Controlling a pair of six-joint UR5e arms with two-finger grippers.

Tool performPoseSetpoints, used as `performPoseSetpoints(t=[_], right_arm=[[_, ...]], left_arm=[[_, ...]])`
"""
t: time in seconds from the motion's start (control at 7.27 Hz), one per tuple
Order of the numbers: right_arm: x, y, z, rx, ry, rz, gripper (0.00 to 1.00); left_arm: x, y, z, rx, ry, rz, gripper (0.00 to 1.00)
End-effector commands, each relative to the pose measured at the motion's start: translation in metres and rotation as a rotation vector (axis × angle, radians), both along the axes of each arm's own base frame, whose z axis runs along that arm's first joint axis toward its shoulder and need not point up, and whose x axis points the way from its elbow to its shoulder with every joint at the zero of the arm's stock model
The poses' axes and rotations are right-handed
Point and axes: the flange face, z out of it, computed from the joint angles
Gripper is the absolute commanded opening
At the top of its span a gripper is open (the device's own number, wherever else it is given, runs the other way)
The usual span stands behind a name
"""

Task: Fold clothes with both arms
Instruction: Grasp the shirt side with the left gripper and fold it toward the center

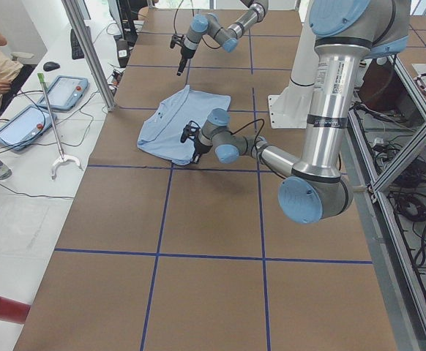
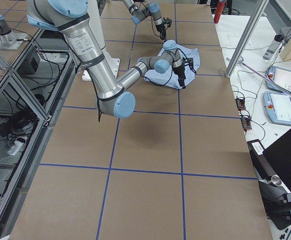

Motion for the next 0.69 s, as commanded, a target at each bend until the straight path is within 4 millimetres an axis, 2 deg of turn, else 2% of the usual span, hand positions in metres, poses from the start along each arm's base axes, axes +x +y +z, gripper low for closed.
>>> performPoseSetpoints(t=[0.0, 0.14, 0.28, 0.41, 0.55], right_arm=[[0.000, 0.000, -0.002, -0.001, -0.005, 0.004, 1.00], [0.000, 0.000, -0.004, 0.001, -0.009, 0.005, 1.00], [0.000, 0.000, -0.008, 0.004, -0.012, 0.005, 1.00], [-0.001, 0.001, -0.008, 0.004, -0.014, 0.004, 1.00], [0.001, 0.001, -0.007, 0.004, -0.014, 0.006, 1.00]], left_arm=[[-0.013, -0.100, 0.002, 0.061, -0.091, -0.039, 0.00], [0.006, -0.155, -0.008, 0.053, -0.117, -0.056, 0.00], [0.016, -0.209, -0.019, 0.070, -0.136, -0.067, 0.00], [0.015, -0.249, -0.013, 0.085, -0.162, -0.074, 0.00], [0.002, -0.263, -0.007, 0.111, -0.185, -0.069, 0.00]])
